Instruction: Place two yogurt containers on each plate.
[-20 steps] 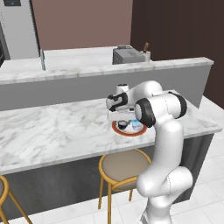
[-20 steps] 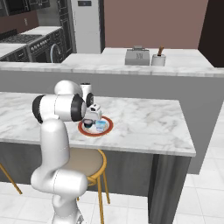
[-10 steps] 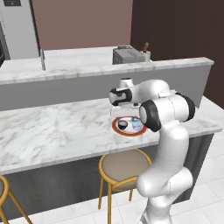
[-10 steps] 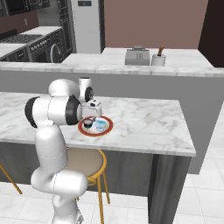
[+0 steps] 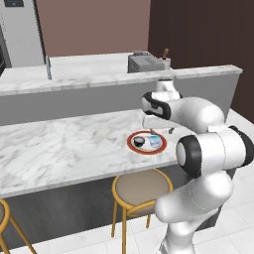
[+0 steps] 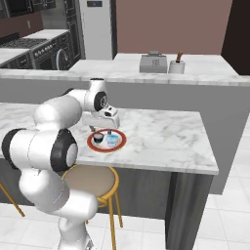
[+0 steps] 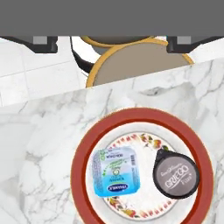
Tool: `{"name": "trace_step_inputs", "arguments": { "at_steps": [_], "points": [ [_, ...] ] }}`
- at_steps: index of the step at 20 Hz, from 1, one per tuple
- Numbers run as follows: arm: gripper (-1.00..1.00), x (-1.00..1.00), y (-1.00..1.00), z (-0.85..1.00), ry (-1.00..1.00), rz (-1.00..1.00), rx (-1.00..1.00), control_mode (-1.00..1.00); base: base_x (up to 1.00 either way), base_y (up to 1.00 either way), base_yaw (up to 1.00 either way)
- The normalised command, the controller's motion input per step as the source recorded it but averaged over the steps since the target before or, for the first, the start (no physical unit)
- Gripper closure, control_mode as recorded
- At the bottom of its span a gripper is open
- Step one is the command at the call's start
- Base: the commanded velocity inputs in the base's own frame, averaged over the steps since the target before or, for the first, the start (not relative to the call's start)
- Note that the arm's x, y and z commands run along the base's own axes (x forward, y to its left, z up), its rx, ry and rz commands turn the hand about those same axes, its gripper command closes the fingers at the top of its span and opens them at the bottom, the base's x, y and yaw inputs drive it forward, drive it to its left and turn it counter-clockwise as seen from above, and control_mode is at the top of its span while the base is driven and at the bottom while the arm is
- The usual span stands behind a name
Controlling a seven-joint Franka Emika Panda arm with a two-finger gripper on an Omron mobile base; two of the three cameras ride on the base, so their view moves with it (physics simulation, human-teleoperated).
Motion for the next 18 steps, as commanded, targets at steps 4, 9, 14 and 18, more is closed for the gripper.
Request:
{"name": "trace_step_inputs", "arguments": {
  "at_steps": [4,9,14,18],
  "points": [
    [-1.00,-0.84,-0.53,0.66,-0.15,0.00,0.00,-1.00,0.00,0.00,0.00],
    [-1.00,-0.74,-0.54,0.66,-0.15,0.00,0.02,-1.00,0.00,0.00,0.00],
    [-1.00,-0.70,-0.56,0.65,-0.12,0.00,0.04,-1.00,0.00,0.00,0.00],
    [-1.00,-0.59,-0.60,0.40,-0.14,0.00,0.07,-1.00,0.00,0.00,0.00]
  ]
}}
